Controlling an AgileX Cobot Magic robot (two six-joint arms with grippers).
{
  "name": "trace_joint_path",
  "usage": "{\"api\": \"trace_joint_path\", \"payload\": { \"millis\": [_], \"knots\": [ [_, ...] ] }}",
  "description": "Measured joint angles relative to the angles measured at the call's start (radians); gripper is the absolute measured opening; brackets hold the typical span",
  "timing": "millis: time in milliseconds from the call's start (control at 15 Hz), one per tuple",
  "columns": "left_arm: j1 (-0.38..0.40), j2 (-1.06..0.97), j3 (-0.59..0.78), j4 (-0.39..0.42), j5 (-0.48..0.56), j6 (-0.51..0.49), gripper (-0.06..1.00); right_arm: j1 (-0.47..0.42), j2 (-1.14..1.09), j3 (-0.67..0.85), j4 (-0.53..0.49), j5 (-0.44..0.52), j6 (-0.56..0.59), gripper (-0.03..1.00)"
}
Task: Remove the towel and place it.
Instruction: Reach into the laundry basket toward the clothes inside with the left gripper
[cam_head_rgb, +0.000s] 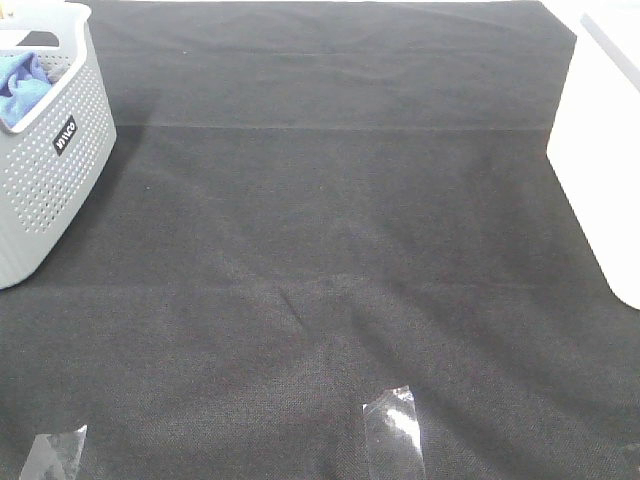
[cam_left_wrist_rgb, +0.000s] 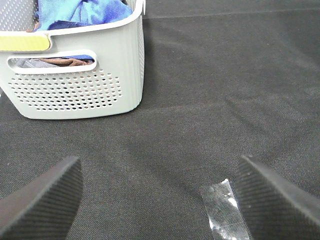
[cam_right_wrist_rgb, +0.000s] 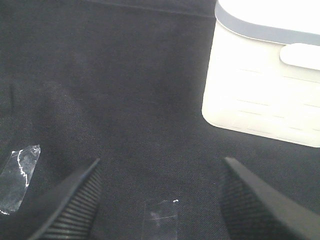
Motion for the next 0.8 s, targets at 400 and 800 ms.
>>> {"api": "trace_joint_path", "payload": {
  "millis": [400, 800],
  "knots": [
    [0.069, 0.000, 0.000, 0.000, 0.000, 0.000, 0.77, 0.000, 0.000, 0.000, 0.000, 0.000, 0.000, 0.64],
    [0.069, 0.000, 0.000, 0.000, 0.000, 0.000, 0.77, 0.000, 0.000, 0.000, 0.000, 0.000, 0.000, 0.64]
  ]
}}
